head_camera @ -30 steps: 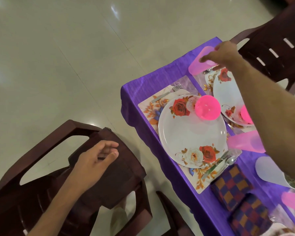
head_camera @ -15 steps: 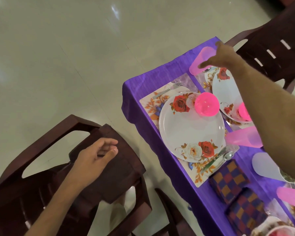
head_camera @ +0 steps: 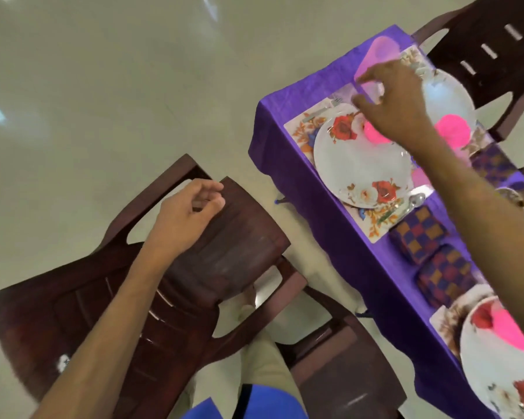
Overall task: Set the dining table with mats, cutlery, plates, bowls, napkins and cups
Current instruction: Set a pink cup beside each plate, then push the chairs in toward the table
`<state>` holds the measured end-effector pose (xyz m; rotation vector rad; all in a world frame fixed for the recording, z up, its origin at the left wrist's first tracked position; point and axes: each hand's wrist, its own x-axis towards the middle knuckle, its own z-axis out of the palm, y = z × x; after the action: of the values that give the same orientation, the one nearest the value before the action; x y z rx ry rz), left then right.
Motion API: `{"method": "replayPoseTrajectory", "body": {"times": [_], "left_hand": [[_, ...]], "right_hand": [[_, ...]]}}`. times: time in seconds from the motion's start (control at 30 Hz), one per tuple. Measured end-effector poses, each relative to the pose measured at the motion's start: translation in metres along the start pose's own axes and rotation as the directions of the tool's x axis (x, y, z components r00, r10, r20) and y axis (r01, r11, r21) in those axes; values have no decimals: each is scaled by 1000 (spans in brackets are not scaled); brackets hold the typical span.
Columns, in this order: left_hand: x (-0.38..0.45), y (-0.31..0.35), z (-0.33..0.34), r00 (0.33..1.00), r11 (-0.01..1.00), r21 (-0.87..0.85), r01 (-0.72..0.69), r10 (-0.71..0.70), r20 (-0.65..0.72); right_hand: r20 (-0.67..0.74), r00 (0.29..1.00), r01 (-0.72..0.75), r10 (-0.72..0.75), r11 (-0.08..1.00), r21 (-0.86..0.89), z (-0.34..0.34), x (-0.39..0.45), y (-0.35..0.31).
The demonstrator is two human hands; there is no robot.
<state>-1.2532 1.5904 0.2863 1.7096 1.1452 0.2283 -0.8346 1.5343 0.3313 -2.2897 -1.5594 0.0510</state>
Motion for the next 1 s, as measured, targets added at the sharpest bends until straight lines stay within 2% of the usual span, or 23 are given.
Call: {"method": "replayPoseTrajectory", "body": {"times": [0.1,0.23,0.33,0.47,0.57,0.63,0.7,0.73,0.8,0.87,0.9,0.97,1.0], "left_hand": [[-45,-18,-31,999,999,19,-48,48,0],[-119,-45,-76,994,995,17,-102,101,36],[-171,-70,-106,991,991,40,-131,129,44],[-238,-121,-144,988,984,87,-157,156,16],[-270,-169,-160,969,956,239,-172,208,-134],[-283,-199,-164,945,935,352,-47,155,-287],[-292,-222,-159,918,941,299,157,-27,-397],[-294,-229,-157,905,946,219,239,-135,-404],[-293,-247,-149,886,933,-6,360,-344,-311],[-280,-264,-143,897,896,-217,389,-421,-133],[-272,-271,-143,903,872,-298,388,-424,-64],[-255,-283,-147,918,860,-366,356,-395,-37],[-251,-283,-148,917,862,-369,349,-395,-56]], "right_hand": [[-43,999,-25,27,999,48,0,-68,-50],[-19,983,-181,185,975,128,0,-166,-123],[59,955,-298,292,929,220,4,-245,-177],[235,893,-441,384,850,287,26,-341,-244],[428,806,-559,410,766,317,59,-405,-286],[537,736,-636,411,690,344,87,-440,-313],[587,668,-724,458,581,371,113,-470,-339],[615,615,-774,493,524,354,124,-481,-353],[717,461,-877,522,391,279,146,-499,-375],[844,258,-964,471,63,260,162,-511,-399],[890,192,-962,413,-101,255,169,-515,-410],[940,130,-911,316,-336,239,181,-519,-430],[952,121,-870,282,-431,239,188,-520,-437]]}}
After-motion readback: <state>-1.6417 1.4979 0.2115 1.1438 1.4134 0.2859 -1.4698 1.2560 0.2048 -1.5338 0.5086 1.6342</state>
